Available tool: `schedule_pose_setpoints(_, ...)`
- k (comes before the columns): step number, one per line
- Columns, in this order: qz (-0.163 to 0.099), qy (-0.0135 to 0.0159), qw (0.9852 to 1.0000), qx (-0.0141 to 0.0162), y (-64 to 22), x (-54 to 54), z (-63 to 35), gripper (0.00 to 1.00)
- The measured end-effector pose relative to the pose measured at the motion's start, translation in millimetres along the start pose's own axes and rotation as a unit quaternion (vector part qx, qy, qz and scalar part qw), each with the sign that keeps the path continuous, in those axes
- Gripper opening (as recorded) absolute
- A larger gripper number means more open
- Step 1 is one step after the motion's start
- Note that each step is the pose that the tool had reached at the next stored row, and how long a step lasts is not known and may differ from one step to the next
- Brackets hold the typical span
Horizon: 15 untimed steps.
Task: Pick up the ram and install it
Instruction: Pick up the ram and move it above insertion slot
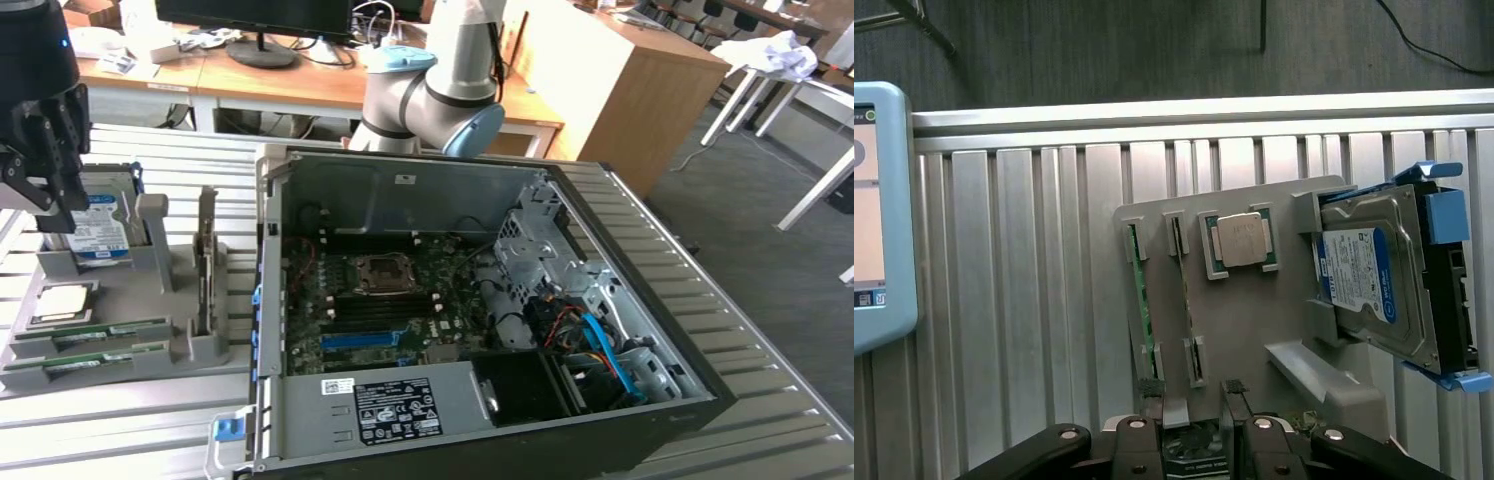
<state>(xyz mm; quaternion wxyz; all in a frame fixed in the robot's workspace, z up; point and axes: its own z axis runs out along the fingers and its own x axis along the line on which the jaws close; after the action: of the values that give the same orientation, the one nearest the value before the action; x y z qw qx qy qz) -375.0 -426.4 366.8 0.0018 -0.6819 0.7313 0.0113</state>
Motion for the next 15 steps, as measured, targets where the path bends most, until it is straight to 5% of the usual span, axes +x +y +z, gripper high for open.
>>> schedule_pose_setpoints(15,0.0,0.0,1.0,0.0,-0.1,0.3,3.4,0.36)
